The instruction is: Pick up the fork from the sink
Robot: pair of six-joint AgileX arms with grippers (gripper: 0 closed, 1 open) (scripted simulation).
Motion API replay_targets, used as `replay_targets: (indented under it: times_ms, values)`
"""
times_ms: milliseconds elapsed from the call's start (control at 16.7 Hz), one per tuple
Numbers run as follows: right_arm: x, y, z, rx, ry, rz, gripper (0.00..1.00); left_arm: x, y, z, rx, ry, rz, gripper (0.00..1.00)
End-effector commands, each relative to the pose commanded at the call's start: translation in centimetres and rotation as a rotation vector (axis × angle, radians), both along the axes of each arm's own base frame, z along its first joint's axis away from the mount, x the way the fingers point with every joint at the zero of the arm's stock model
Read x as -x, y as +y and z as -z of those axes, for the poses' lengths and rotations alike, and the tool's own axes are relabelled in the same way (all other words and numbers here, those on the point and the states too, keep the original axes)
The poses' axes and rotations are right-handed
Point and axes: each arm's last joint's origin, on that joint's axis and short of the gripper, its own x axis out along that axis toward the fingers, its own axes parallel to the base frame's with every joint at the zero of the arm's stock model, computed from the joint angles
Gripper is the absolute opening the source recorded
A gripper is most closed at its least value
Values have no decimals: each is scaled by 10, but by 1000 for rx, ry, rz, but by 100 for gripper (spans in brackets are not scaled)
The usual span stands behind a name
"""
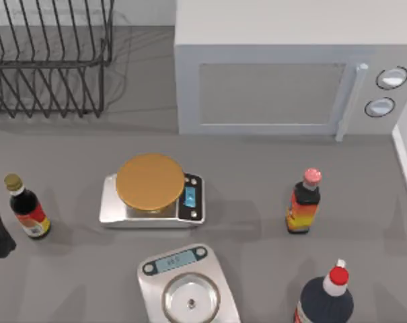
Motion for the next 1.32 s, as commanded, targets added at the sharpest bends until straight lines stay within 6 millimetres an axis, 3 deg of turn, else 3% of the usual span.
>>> replay_targets:
  times_ms: [360, 540, 720, 840, 1020, 1140, 1320]
  values:
    - [0, -1, -12, 9, 43, 10, 100, 0, 0, 0, 0, 0, 0, 100]
    - [-5, -3, -42, 28, 144, 30, 100, 0, 0, 0, 0, 0, 0, 100]
    - [-24, -8, -84, 52, 303, 55, 100, 0, 0, 0, 0, 0, 0, 100]
    - [-49, -13, -112, 66, 435, 70, 100, 0, 0, 0, 0, 0, 0, 100]
    - [-107, -25, -143, 79, 658, 85, 100, 0, 0, 0, 0, 0, 0, 100]
    - [-155, -38, -151, 81, 814, 89, 100, 0, 0, 0, 0, 0, 0, 100]
    - [-228, -62, -138, 73, 1040, 82, 100, 0, 0, 0, 0, 0, 0, 100]
